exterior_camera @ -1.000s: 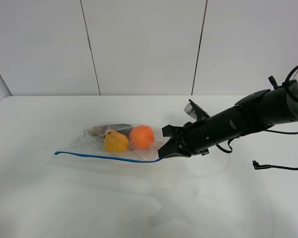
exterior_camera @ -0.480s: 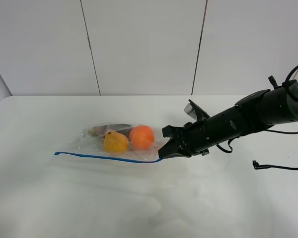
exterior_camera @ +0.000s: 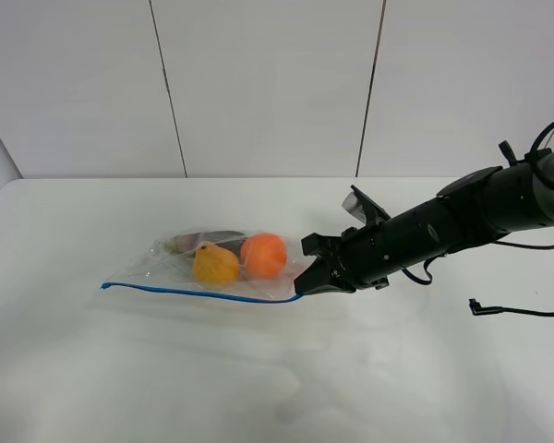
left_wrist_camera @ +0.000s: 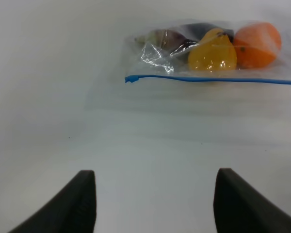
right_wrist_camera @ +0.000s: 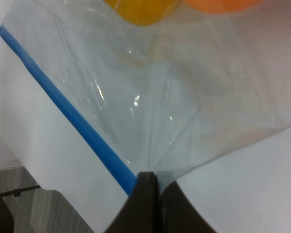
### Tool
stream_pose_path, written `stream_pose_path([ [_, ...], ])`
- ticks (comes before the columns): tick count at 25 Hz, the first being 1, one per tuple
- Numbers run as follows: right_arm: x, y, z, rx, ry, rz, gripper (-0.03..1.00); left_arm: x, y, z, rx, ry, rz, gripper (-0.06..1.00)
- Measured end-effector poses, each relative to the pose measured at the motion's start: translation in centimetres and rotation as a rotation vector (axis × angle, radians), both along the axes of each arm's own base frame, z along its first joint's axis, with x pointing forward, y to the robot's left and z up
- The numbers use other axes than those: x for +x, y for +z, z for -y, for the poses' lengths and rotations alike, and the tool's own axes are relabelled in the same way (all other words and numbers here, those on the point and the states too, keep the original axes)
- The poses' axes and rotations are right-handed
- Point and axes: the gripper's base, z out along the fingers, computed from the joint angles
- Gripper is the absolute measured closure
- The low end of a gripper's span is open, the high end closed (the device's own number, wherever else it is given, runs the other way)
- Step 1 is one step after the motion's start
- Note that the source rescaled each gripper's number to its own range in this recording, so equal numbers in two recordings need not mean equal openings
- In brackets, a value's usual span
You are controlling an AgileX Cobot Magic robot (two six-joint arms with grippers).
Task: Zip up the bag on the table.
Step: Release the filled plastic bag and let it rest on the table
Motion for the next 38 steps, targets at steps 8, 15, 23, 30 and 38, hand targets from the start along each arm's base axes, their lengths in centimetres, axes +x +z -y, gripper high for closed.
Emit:
stream_pose_path([
  [8,-0.02,-0.03,0.03,-0.006,0.005,0.002,0.97,0.00,0.00,0.00,0.000,0.000,0.000,0.22],
  [15,-0.02,-0.05,0.05,-0.009,0.006,0.004,0.97,0.00,0.00,0.00,0.000,0.000,0.000,0.22],
  [23,-0.01,-0.06,0.05,-0.010,0.005,0.004,0.97,0.00,0.00,0.00,0.000,0.000,0.000,0.22],
  [30,0.00,-0.06,0.06,-0.010,0.005,0.005,0.97,0.00,0.00,0.00,0.000,0.000,0.000,0.22],
  [38,0.00,-0.06,0.06,-0.010,0.005,0.005,0.97,0.00,0.00,0.00,0.000,0.000,0.000,0.22],
])
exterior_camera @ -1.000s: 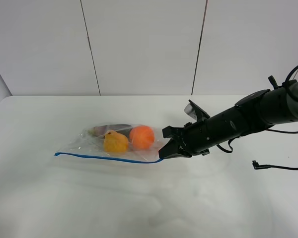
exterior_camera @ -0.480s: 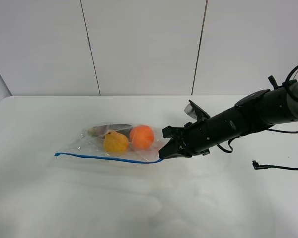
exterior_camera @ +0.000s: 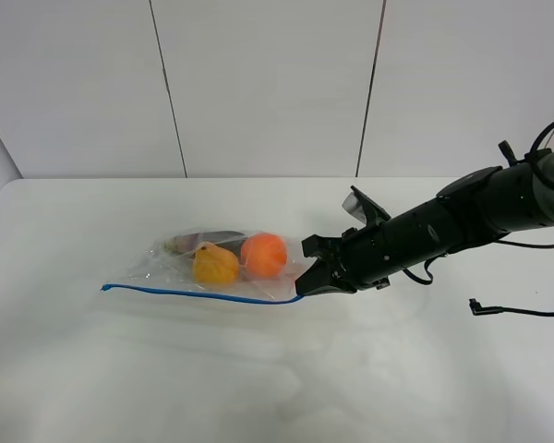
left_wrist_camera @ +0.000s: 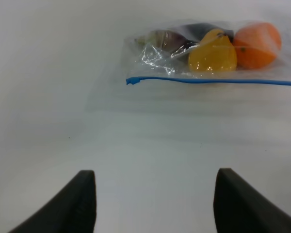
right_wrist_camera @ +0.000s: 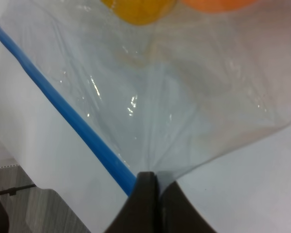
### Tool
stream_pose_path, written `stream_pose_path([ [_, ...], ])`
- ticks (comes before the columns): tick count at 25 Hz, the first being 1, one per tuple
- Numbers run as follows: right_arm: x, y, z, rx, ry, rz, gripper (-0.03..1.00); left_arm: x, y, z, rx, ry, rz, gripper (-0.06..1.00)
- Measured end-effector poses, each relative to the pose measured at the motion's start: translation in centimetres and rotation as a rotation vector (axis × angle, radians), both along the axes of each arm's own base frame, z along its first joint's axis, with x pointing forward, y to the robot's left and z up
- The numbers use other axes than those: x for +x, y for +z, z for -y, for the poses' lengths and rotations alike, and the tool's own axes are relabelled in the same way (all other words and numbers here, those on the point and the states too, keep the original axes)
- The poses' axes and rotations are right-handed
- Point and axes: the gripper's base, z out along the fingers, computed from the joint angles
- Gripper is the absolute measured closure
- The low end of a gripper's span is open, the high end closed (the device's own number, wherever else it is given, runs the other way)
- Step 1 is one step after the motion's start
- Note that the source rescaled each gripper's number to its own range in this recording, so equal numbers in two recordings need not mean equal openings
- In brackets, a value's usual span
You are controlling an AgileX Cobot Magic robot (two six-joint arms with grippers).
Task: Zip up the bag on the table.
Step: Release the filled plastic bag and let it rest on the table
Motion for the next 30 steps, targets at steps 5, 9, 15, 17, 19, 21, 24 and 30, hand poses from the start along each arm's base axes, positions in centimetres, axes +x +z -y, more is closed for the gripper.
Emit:
stream_pose_path([
  [5,0.0,0.0,0.0,-0.005,0.007,0.001,0.97,0.0,0.0,0.0,0.000,0.000,0.000,0.22],
  [9,-0.1,-0.1,0.1,-0.015,0.018,0.004,0.97,0.0,0.0,0.0,0.000,0.000,0.000,0.22],
  [15,-0.1,-0.1,0.1,-0.017,0.031,0.012,0.76,0.0,0.0,0.0,0.000,0.000,0.000,0.22],
  [17,-0.1,-0.1,0.1,-0.017,0.031,0.012,0.49,0.0,0.0,0.0,0.000,0.000,0.000,0.22],
  [19,-0.1,-0.1,0.1,-0.017,0.031,0.012,0.23,0.0,0.0,0.0,0.000,0.000,0.000,0.22],
  [21,-0.1,-0.1,0.1,-0.017,0.034,0.014,0.07,0.0,0.0,0.0,0.000,0.000,0.000,0.22],
  [24,-0.1,-0.1,0.1,-0.019,0.035,0.015,0.01,0.0,0.0,0.0,0.000,0.000,0.000,0.22],
  [30,1.5,1.5,0.7,-0.126,0.104,0.136,-0.01,0.0,0.0,0.0,0.000,0.000,0.000,0.22],
])
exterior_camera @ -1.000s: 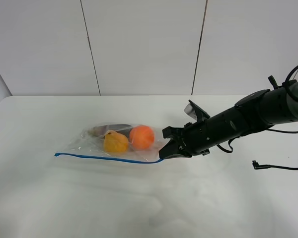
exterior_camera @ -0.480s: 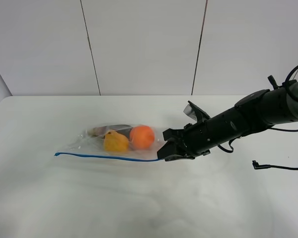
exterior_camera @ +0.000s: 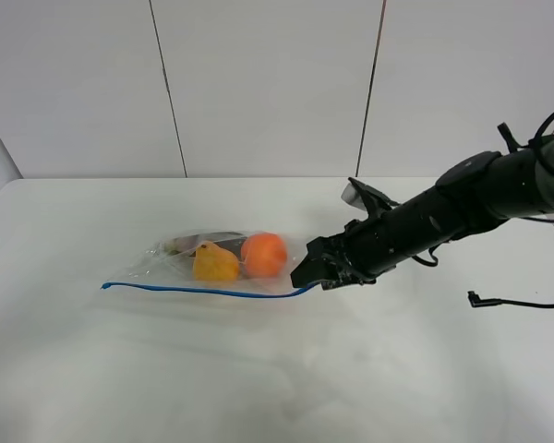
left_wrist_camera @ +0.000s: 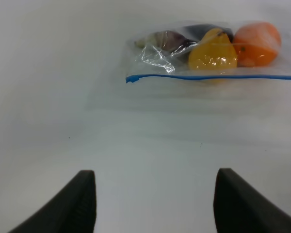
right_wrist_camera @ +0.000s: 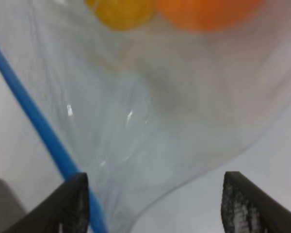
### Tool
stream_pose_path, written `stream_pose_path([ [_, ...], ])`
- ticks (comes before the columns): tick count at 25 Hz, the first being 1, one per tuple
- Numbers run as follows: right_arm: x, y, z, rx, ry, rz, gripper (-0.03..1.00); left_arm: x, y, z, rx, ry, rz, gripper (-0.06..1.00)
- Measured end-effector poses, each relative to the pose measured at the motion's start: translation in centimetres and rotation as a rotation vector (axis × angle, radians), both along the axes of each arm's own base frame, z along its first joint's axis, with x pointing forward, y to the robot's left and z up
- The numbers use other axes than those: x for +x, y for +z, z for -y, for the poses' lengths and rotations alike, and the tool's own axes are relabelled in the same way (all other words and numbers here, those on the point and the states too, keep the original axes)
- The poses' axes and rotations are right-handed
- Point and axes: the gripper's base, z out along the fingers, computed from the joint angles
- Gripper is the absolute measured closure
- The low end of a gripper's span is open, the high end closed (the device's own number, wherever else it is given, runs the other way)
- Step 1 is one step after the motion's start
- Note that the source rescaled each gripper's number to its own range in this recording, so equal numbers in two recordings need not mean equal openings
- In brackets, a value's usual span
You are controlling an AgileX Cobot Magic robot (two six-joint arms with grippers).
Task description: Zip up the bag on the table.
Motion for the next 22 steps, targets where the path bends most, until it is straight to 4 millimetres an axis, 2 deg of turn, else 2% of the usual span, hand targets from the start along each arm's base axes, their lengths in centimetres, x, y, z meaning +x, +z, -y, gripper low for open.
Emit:
stream_pose_path([
  [5,2.0,3.6,1.2,-0.163,-0.014,0.121,-0.01,0.0,0.0,0.0,0.000,0.000,0.000,0.22],
  [11,3.2,7.1,3.5,-0.401,-0.156,0.208,-0.01,0.0,0.0,0.0,0.000,0.000,0.000,0.22],
  [16,2.7,9.6,5.0,-0.511,-0.226,0.294,-0.01,0.0,0.0,0.0,0.000,0.000,0.000,0.22],
  [22,1.0,13.2,5.6,-0.488,-0.262,0.374,-0.01,0.0,0.0,0.0,0.000,0.000,0.000,0.22],
])
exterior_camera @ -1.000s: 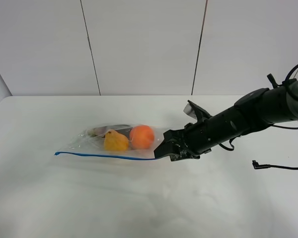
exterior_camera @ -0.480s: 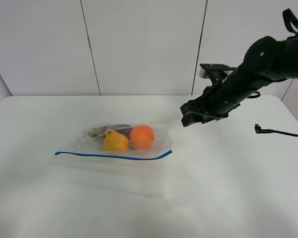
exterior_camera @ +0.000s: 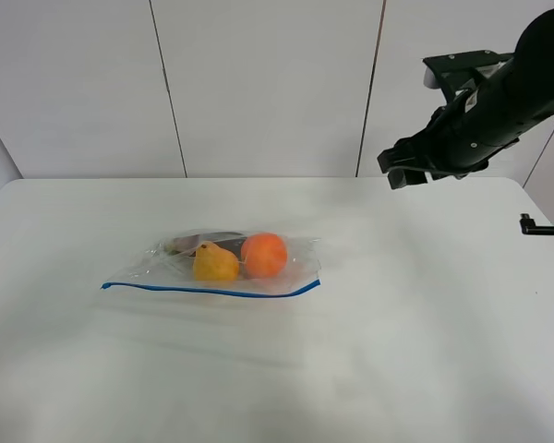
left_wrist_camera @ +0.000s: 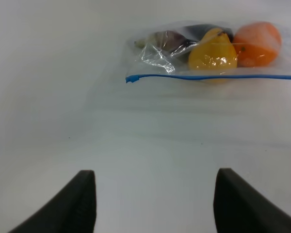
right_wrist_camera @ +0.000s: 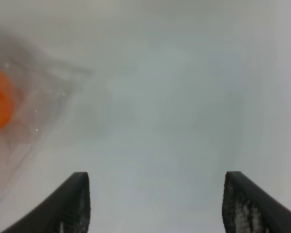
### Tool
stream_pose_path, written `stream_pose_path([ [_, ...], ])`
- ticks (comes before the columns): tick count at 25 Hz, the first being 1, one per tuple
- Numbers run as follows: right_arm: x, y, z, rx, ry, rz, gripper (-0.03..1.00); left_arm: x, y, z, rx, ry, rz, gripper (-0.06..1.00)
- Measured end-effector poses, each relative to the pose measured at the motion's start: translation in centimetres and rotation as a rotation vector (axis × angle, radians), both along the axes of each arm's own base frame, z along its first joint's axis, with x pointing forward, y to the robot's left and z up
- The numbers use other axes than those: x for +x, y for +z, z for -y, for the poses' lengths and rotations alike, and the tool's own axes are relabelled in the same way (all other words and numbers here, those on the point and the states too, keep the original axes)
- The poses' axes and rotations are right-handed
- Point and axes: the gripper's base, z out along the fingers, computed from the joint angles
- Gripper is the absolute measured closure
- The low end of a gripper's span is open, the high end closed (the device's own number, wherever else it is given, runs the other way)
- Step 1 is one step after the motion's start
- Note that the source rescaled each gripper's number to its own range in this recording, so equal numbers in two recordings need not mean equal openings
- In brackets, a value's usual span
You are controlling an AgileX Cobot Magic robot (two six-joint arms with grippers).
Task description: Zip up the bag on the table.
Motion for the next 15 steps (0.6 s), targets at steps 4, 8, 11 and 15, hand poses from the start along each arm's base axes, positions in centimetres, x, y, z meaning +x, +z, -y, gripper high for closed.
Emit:
stream_pose_path([
  [4,-1.7,2.8,1.3,0.031,-0.060,0.049,-0.01,0.0,0.0,0.0,0.000,0.000,0.000,0.22],
  [8,-2.8,5.2,4.7,-0.004,-0.169,0.139,-0.01,0.0,0.0,0.0,0.000,0.000,0.000,0.22],
  [11,-3.3,5.8,7.6,-0.036,-0.260,0.146,-0.01,0.0,0.0,0.0,0.000,0.000,0.000,0.22],
  [15,-3.6,6.0,10.6,-0.025,-0.360,0.144,-0.01,0.0,0.0,0.0,0.000,0.000,0.000,0.22],
])
